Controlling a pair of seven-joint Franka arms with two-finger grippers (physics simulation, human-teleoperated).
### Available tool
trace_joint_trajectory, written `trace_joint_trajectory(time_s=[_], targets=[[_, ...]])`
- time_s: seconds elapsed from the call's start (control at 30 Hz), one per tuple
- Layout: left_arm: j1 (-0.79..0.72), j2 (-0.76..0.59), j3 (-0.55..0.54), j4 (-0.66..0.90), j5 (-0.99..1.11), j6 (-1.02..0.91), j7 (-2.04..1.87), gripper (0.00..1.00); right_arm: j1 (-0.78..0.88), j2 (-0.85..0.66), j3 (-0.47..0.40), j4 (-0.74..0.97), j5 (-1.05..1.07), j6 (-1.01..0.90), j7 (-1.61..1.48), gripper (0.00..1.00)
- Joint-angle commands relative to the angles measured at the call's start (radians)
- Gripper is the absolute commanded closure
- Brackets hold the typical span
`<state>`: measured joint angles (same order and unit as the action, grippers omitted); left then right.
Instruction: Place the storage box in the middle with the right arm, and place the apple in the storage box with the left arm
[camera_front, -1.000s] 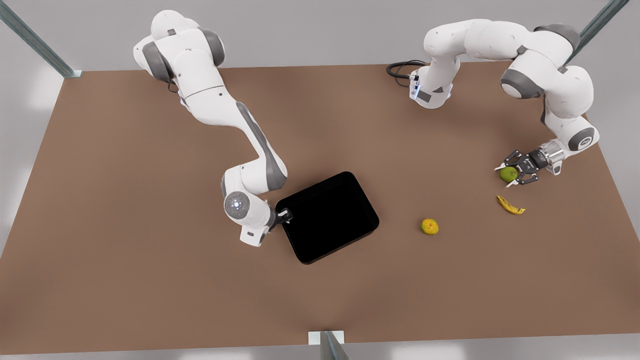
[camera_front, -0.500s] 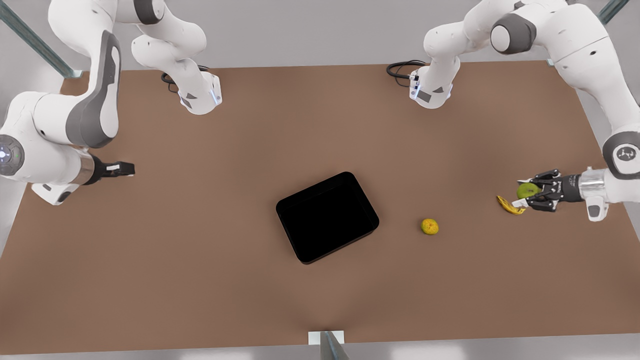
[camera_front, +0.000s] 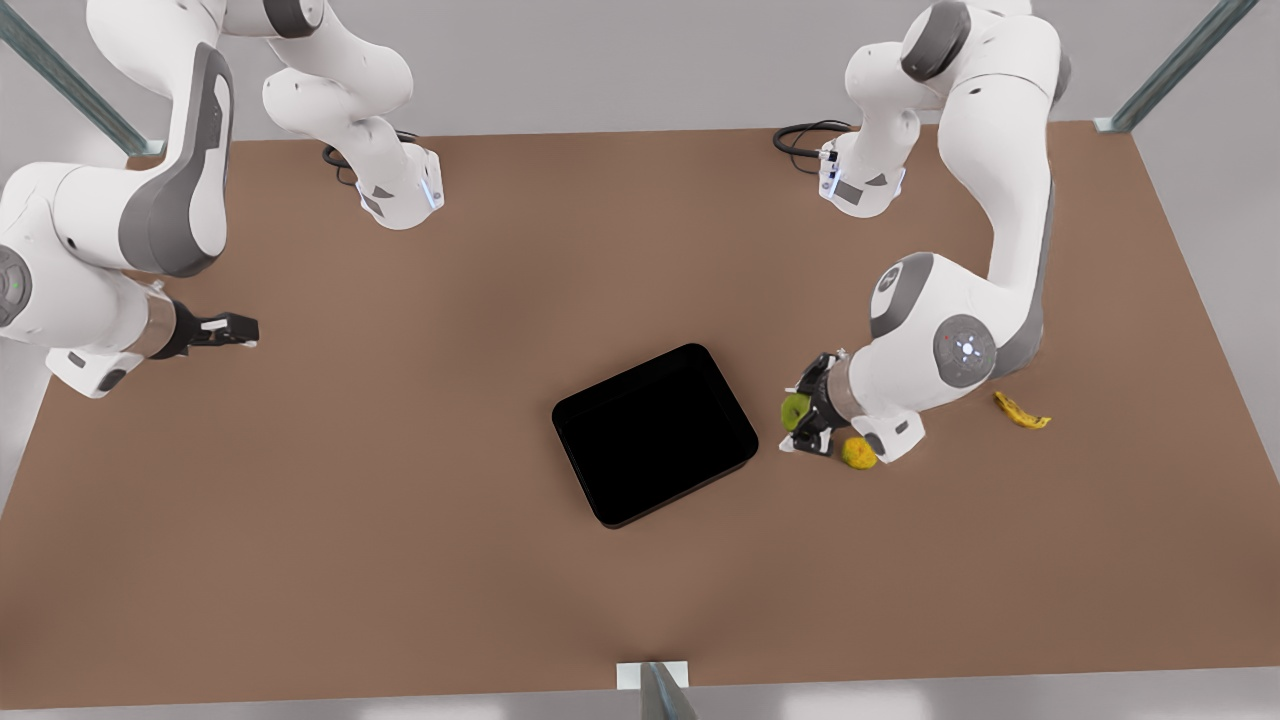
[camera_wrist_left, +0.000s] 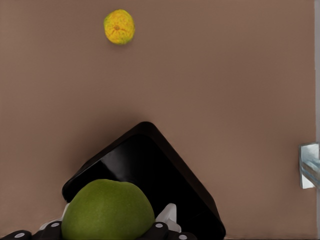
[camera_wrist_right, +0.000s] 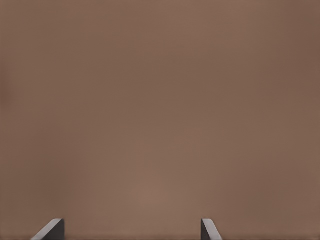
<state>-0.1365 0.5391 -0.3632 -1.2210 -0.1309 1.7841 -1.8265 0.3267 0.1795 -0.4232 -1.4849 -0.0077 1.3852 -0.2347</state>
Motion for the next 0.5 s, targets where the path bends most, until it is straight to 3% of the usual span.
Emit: trace_joint_trajectory(time_s=[0.0,0.13,0.23,0.27,0.43,0.47], targets=[[-0.012,-0.001,0.001,0.008,0.005,0.021,-0.04,0.74,0.0,0.0,0.0,0.0,0.0,0.0,0.0,0.0],[-0.155,0.005,0.01,0.067,0.005,0.162,-0.332,0.74,0.0,0.002,0.0,0.002,0.0,0.002,0.0,0.0],[-0.267,0.068,0.079,0.078,-0.003,0.342,-0.479,0.74,0.002,0.005,0.0,0.002,0.0,0.002,0.002,0.0],[-0.281,0.105,0.079,0.098,0.002,0.354,-0.485,0.68,0.002,0.005,0.0,0.002,0.0,0.002,0.0,0.0],[-0.281,0.124,0.072,0.031,0.049,0.321,-0.395,0.66,0.002,0.011,0.0,0.003,0.002,0.002,0.002,0.0],[-0.285,0.139,0.069,0.029,0.08,0.317,-0.396,0.47,0.002,0.011,0.0,0.003,0.002,0.002,0.002,0.0]])
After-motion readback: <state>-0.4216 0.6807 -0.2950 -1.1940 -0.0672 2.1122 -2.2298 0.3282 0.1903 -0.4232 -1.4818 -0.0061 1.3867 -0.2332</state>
